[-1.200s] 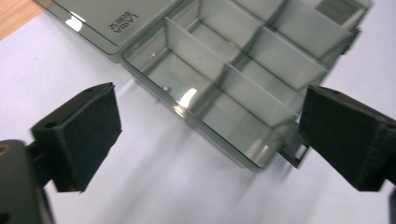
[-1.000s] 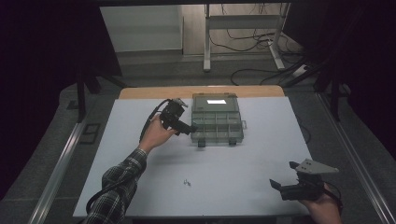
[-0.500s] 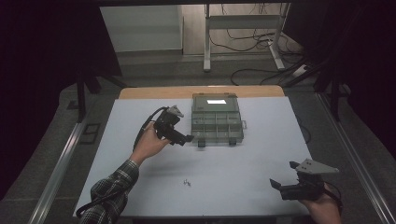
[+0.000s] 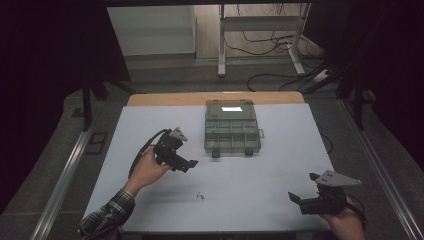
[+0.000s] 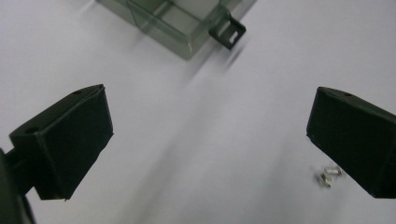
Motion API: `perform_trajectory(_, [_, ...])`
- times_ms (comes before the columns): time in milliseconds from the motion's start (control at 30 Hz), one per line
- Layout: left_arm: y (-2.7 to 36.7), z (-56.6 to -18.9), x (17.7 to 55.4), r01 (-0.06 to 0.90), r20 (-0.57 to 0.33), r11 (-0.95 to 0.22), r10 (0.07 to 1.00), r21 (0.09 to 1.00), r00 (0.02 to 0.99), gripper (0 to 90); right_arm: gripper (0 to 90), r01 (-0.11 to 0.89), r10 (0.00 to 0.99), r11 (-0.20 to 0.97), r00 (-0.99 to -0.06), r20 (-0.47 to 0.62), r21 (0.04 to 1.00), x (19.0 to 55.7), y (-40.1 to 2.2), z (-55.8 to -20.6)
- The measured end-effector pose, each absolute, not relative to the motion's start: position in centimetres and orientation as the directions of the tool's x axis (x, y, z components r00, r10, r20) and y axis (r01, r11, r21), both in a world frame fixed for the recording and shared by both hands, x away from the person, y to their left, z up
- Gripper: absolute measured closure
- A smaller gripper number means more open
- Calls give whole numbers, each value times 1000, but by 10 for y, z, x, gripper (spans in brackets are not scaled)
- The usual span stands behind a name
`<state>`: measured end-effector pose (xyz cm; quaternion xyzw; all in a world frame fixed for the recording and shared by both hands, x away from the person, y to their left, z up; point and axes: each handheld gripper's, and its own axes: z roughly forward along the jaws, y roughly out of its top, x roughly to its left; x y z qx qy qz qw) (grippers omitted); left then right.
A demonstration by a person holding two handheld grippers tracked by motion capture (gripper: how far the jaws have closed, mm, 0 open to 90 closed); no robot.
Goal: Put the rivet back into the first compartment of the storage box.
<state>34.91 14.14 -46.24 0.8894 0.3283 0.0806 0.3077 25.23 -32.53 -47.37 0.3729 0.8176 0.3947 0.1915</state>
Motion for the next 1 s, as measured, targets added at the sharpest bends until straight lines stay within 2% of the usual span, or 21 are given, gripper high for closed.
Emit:
perform_trajectory(233, [136,-475,332,569,-113,-610,621,551,775,0,6,458,759,416,-651,-22,785,252,-325,-474])
perform_trajectory(367, [131,-480,322,563,-100,-634,613,529,784,2,7,458,757,421,-653,-26,783,252,-325,-474])
perform_trajectory(500, [128,-487,311,573,-106,-651,610,498,785,50,7,457,755,427,-655,-30,780,252,-325,-474])
perform_trajectory(767, [118,-499,296,581,-108,-696,597,422,795,188,7,459,753,435,-657,-33,775,252,-323,-475])
perform_trajectory(867, [112,-497,294,556,-91,-723,575,410,813,274,7,461,752,439,-659,-35,771,252,-323,-475])
perform_trajectory(900, [110,-496,293,550,-91,-729,567,407,819,348,7,461,751,441,-659,-35,770,252,-323,-475])
perform_trajectory(1000, [104,-497,293,534,-89,-745,549,399,831,398,7,461,751,443,-660,-36,769,252,-323,-475])
